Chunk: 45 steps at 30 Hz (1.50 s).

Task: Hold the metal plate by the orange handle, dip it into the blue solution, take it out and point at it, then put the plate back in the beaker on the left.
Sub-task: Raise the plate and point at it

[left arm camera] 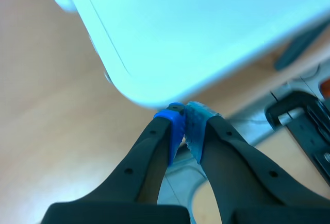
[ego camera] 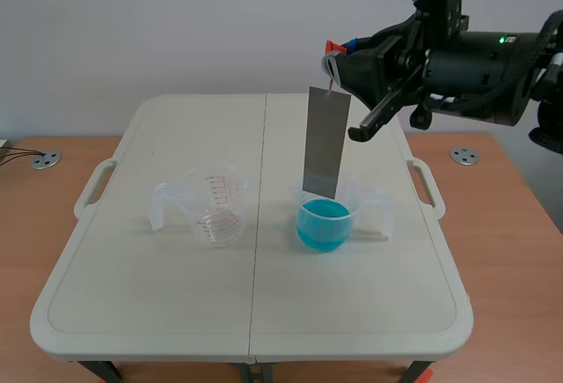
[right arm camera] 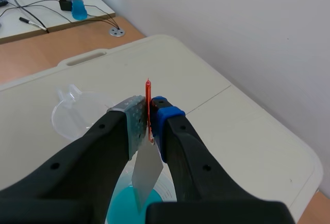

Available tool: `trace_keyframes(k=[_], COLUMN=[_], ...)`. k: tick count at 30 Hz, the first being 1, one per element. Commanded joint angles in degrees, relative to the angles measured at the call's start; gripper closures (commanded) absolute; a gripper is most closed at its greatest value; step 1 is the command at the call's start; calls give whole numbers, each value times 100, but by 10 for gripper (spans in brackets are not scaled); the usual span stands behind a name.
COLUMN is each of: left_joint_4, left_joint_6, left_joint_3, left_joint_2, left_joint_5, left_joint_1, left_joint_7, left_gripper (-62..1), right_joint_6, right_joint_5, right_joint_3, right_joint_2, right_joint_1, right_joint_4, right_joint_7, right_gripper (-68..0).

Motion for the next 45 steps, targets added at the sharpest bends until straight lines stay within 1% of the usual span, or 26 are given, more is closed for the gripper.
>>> trace_keyframes(k=[1, 5, 10, 11, 15, 20, 24, 28, 32, 37, 45], left_joint_4=[94, 109, 109, 109, 107, 107, 103, 35, -122, -411, -1032], left_joint_6=[4, -83, -361, -448, -636, -876, -922, -922, -920, -920, -920], left_joint_3=[-2, 50, 350, 433, 831, 1462, 2028, 2544, 2949, 3283, 3567], left_joint_2=[13, 13, 13, 13, 13, 33, 101, 289, 503, 741, 997], left_joint_5=[-33, -33, -26, -28, -33, -35, -33, -33, -31, -33, -33], left_joint_1=[-190, -743, -1499, -1659, -2343, -3265, -3899, -4478, -4944, -5418, -5982], left_joint_7=[-76, -24, 411, 507, 800, 1069, 1279, 1650, 1856, 1941, 1939], left_gripper=[-16, -16, -16, -16, -16, -16, -16, -16, -16, -16, -16], right_joint_6=[42, 42, 42, 42, 42, 42, 42, 42, 42, 42, 42], right_joint_5=[136, 380, 592, 636, 656, 656, 658, 756, 872, 870, 870], right_joint_3=[31, 149, 323, 341, 352, 352, 352, 358, 361, 361, 361], right_joint_2=[0, 0, 0, 0, 0, 0, 0, 0, 0, -2, -2], right_joint_1=[83, 83, 83, 83, 83, 85, 85, 85, 85, 85, 85], right_joint_4=[205, 426, 627, 658, 813, 992, 1119, 1224, 1246, 1246, 1246], right_joint_7=[20, -157, -267, -302, -380, -402, -402, -492, -555, -573, -601], right_gripper=[-15, -15, -15, -15, -15, -15, -15, -15, -15, -15, -15])
